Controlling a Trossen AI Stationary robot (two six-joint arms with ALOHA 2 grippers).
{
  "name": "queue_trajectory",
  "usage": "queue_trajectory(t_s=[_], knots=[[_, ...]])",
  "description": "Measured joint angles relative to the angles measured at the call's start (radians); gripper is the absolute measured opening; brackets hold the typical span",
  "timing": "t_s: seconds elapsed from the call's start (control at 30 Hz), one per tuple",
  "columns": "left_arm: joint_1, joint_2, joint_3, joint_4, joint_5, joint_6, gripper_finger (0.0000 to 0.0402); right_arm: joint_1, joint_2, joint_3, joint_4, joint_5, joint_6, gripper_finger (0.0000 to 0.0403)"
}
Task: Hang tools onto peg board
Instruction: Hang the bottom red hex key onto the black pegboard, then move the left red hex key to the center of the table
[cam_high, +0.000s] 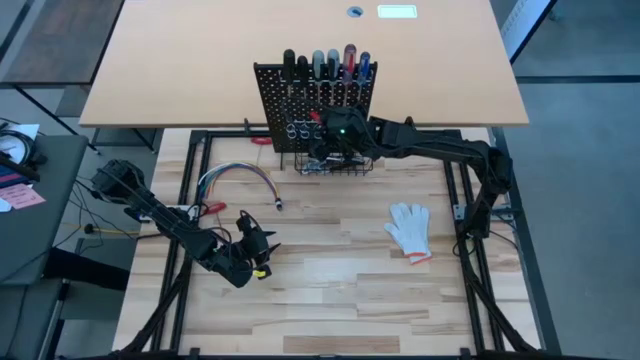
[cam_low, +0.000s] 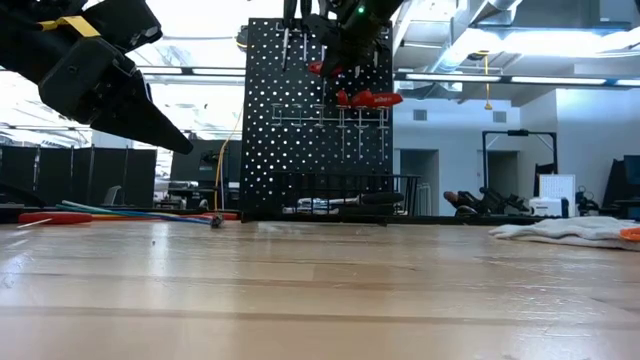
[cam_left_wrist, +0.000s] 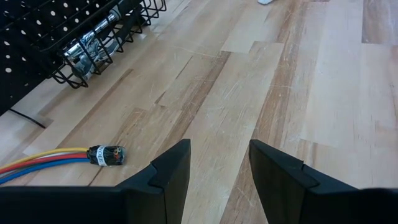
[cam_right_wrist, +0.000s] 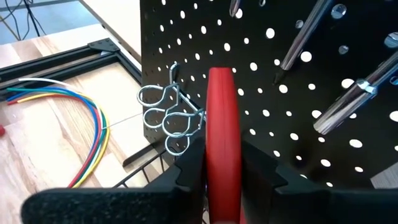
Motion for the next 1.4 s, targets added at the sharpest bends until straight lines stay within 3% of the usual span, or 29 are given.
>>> queue_trajectory(t_s=[0.2, 0.57, 0.87, 1.1, 1.27, 1.4], knots=[[0.0, 0.0, 0.0, 0.0, 0.0, 0.0, 0.0159, 0.0, 0.0, 0.0, -0.005, 0.0, 0.0, 0.0094], [-0.001, 0.0, 0.0, -0.003, 0.0, 0.0, 0.0159, 0.012, 0.0, 0.0, -0.011, 0.0, -0.036, 0.0196], [-0.065, -0.051, 0.012, -0.084, 0.031, -0.018, 0.0159, 0.166, 0.0, 0.0, -0.033, 0.001, -0.124, 0.0203], [-0.109, -0.138, 0.045, -0.405, 0.309, -0.399, 0.0159, 0.381, 0.002, -0.113, -0.035, 0.002, -0.055, 0.0191], [-0.131, -0.137, 0.04, -0.799, 0.249, -0.851, 0.0159, 0.539, 0.002, -0.231, -0.018, 0.004, 0.073, 0.0189], [-0.104, -0.137, 0.017, -0.978, 0.218, -1.18, 0.0159, 0.648, 0.002, -0.305, -0.021, 0.04, 0.191, 0.0189]])
